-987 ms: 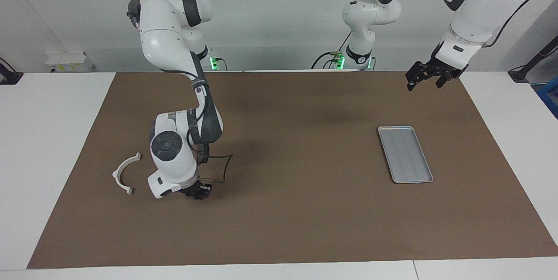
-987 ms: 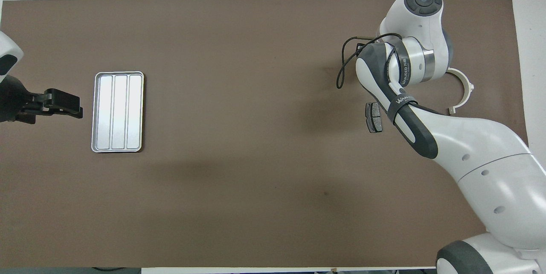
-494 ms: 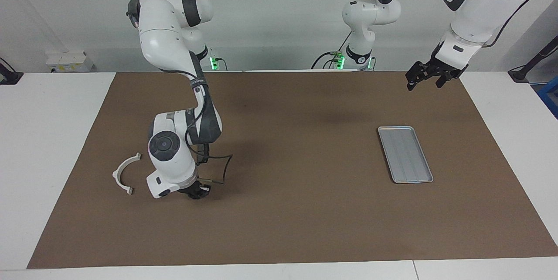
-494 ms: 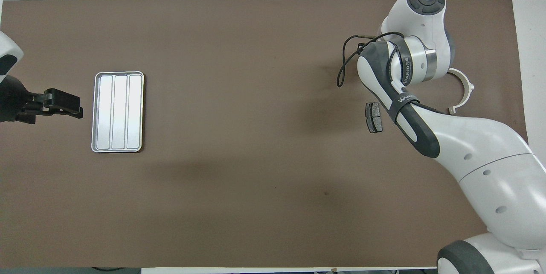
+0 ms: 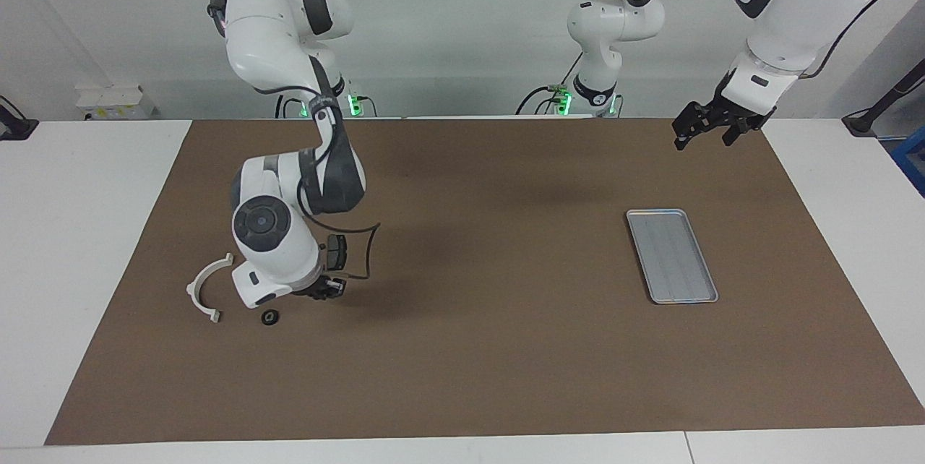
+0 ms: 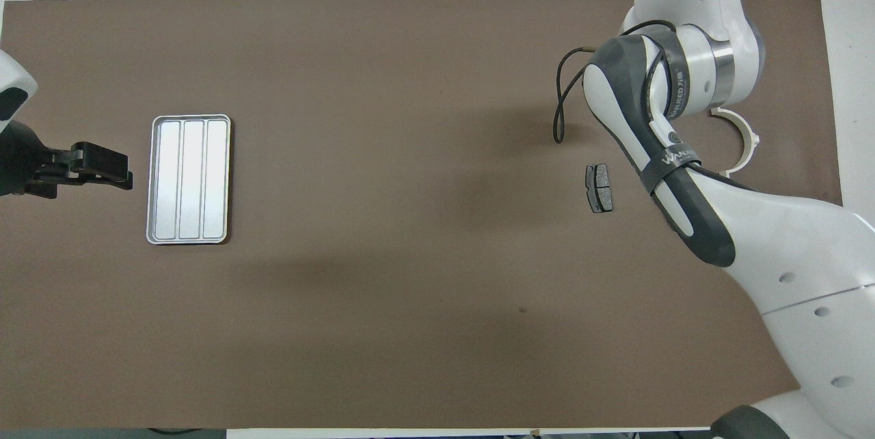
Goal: Pick bearing gear from pile to tray
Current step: 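Carry the gear with the right gripper to mid-table and release it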
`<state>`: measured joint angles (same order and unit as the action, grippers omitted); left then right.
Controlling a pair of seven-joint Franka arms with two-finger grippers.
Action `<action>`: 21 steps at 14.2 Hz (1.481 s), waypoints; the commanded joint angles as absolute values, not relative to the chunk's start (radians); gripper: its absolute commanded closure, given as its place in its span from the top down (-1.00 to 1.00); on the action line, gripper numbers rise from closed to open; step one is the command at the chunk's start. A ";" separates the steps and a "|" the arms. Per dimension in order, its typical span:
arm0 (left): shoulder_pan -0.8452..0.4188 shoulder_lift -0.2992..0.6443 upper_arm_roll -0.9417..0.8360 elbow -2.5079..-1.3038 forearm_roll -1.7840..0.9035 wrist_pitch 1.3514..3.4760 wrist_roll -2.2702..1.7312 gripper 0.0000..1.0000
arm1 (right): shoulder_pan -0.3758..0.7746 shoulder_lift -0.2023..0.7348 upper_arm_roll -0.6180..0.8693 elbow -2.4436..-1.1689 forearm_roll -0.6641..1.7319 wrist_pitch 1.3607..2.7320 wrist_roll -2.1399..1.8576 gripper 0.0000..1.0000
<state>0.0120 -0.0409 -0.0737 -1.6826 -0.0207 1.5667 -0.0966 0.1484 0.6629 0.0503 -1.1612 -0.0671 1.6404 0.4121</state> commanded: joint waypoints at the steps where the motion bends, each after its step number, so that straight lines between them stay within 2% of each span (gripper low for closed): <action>1: 0.011 -0.060 -0.074 -1.695 -0.011 1.554 -0.098 1.00 | 0.242 0.603 0.077 -1.092 -0.029 1.502 0.550 -1.00; 3: 0.011 -0.060 -0.074 -1.695 -0.011 1.555 -0.097 1.00 | 0.332 0.601 0.086 -1.040 0.040 1.483 0.818 -1.00; 8: 0.011 -0.060 -0.074 -1.695 -0.011 1.555 -0.097 1.00 | 0.547 0.613 0.098 -1.031 0.069 1.632 1.283 -1.00; 12: 0.011 -0.060 -0.074 -1.695 -0.011 1.555 -0.097 1.00 | 0.685 0.737 0.081 -1.029 0.002 1.771 1.446 -1.00; 14: 0.011 -0.060 -0.074 -1.695 -0.011 1.555 -0.097 1.00 | 0.696 0.802 0.083 -1.029 -0.034 1.850 1.474 -1.00; 21: 0.011 -0.060 -0.074 -1.695 -0.011 1.555 -0.097 1.00 | 0.687 0.876 0.081 -1.074 -0.103 1.976 1.474 -1.00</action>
<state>0.0120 -0.0409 -0.0737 -1.6826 -0.0207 1.5666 -0.0966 0.6930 0.8661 0.0727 -1.0573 -0.0703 1.9353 1.4648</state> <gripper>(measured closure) 0.000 0.762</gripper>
